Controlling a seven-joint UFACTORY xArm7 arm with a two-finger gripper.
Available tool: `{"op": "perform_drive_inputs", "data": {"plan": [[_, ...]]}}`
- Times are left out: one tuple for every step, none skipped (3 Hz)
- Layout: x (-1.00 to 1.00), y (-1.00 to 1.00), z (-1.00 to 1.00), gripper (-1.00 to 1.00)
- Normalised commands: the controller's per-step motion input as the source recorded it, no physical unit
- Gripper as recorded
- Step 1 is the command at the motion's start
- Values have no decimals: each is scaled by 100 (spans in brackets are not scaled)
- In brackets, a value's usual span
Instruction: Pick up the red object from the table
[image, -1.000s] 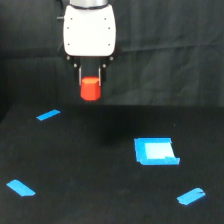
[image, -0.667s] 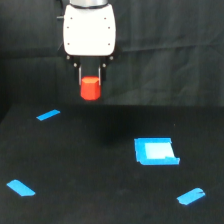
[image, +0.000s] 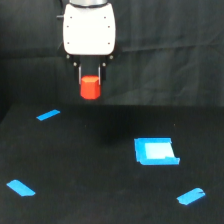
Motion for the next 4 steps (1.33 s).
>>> {"op": "perform_drive_inputs", "data": {"plan": [[-1, 0, 7, -82], [0, 0, 8, -81], [0, 0, 8, -81], [1, 0, 10, -80]]}}
